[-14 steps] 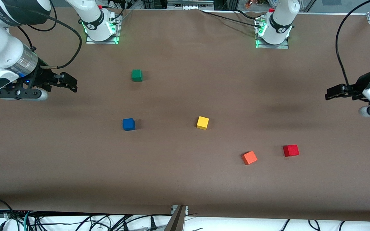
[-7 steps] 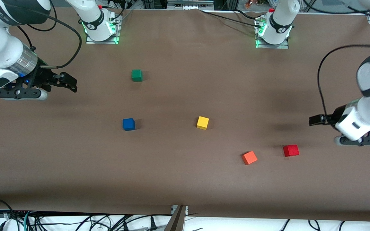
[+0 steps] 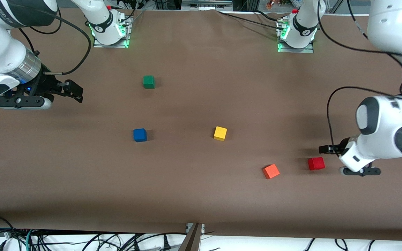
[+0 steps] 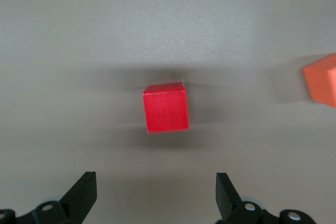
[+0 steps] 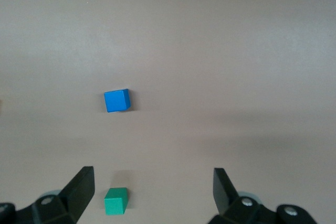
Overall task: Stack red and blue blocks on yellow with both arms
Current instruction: 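Reach the left gripper down to the red cube, then grasp the red cube with the left gripper while the right gripper reaches the blue cube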
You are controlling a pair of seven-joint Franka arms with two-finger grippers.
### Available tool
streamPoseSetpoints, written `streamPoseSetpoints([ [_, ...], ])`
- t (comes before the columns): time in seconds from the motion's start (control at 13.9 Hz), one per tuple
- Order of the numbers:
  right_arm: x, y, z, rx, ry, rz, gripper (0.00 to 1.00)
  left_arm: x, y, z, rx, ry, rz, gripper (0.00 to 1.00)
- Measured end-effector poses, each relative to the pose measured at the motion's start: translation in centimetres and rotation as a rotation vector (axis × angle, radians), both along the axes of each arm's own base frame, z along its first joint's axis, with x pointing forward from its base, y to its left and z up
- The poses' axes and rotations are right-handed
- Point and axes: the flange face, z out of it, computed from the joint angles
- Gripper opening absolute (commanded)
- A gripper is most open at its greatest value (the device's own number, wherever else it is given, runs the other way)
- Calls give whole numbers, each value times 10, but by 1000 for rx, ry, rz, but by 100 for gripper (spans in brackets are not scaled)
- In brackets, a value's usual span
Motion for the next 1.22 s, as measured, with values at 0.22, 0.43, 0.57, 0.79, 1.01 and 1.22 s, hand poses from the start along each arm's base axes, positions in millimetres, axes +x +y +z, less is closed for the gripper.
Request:
streamPoseSetpoints([
  [0.22, 10, 1, -15, 6, 2, 0, 100, -5, 2, -42, 2, -6, 4, 100],
  [0.43, 35, 3, -81, 15, 74, 5, 100, -10, 2, -64, 3, -17, 5, 100],
  [0.57, 53, 13, -144, 29, 122, 19, 100, -10, 1, -71, 1, -23, 9, 100],
  [0.79, 66, 40, -205, 50, 127, 51, 100, -8, -4, -78, -26, -45, 37, 100],
  [1.01, 65, 91, -258, 68, 115, 59, 100, -5, -7, -91, -27, -76, 40, 76],
  [1.22, 51, 125, -307, 72, 134, 82, 100, -5, -7, -98, -26, -83, 42, 7],
])
